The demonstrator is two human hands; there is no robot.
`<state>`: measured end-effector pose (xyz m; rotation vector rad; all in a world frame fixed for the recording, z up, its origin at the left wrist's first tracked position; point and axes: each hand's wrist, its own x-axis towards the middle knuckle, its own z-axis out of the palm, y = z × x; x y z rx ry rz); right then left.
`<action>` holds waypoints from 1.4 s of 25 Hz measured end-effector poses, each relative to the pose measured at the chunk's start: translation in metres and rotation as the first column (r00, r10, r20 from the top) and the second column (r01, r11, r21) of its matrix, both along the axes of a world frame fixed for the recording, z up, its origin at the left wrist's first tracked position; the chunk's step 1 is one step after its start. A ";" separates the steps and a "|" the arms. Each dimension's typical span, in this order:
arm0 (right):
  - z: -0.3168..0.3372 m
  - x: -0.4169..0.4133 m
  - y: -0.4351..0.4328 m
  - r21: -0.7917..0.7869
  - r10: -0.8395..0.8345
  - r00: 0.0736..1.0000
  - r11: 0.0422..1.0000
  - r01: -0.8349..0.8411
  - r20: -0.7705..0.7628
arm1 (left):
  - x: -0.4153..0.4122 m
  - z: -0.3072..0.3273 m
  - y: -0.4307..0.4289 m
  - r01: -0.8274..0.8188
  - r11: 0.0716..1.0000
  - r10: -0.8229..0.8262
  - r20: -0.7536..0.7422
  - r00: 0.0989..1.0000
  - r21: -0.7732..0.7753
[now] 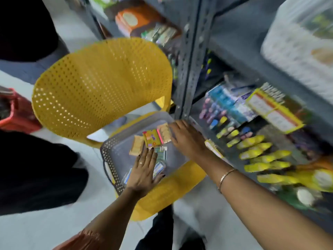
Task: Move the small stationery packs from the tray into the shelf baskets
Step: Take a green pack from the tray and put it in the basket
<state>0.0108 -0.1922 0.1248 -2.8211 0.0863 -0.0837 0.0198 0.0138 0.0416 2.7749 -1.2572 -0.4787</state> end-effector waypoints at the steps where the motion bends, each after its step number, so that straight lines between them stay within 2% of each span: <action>1: -0.030 0.001 0.009 0.026 0.019 0.997 1.000 -0.017 -0.078 | -0.001 -0.018 0.007 -0.008 0.999 0.009 -0.021 1.000 0.033; 3: -0.073 0.001 0.023 0.113 0.032 0.967 0.994 -0.003 -0.255 | -0.009 -0.045 0.016 -0.009 0.999 0.012 -0.058 0.998 0.053; 6: -0.130 0.010 0.035 0.149 0.045 0.910 0.989 0.019 -0.411 | -0.018 -0.077 0.025 0.026 0.998 -0.022 -0.069 0.997 0.055; 10: -0.171 0.025 0.043 0.148 0.134 0.901 0.986 -0.079 -0.412 | -0.022 -0.099 0.033 0.045 0.999 -0.044 -0.038 0.998 0.024; 15: -0.182 0.028 0.046 0.062 0.200 0.895 0.980 -0.191 -0.398 | -0.022 -0.102 0.032 0.042 0.999 -0.042 -0.037 0.998 -0.009; 17: -0.182 0.027 0.045 0.040 0.203 0.897 0.978 -0.205 -0.393 | -0.023 -0.103 0.032 0.039 0.999 -0.040 -0.017 0.999 -0.021; 22: -0.181 0.020 0.039 -0.070 0.087 0.909 0.990 -0.126 -0.408 | -0.024 -0.104 0.032 0.043 0.999 -0.043 0.016 0.999 -0.017; 27: -0.171 0.023 0.040 -0.051 0.068 0.872 0.993 -0.105 -0.484 | -0.023 -0.100 0.033 0.025 0.998 -0.025 0.012 1.000 -0.061; 31: -0.128 0.022 0.023 -0.072 0.049 0.853 0.992 -0.101 -0.520 | -0.004 -0.076 0.036 0.017 0.998 -0.014 0.050 0.999 -0.068; 35: -0.036 0.029 -0.003 -0.072 -0.073 0.901 0.996 0.047 -0.427 | 0.050 -0.023 0.020 0.033 0.990 -0.018 0.109 0.994 -0.140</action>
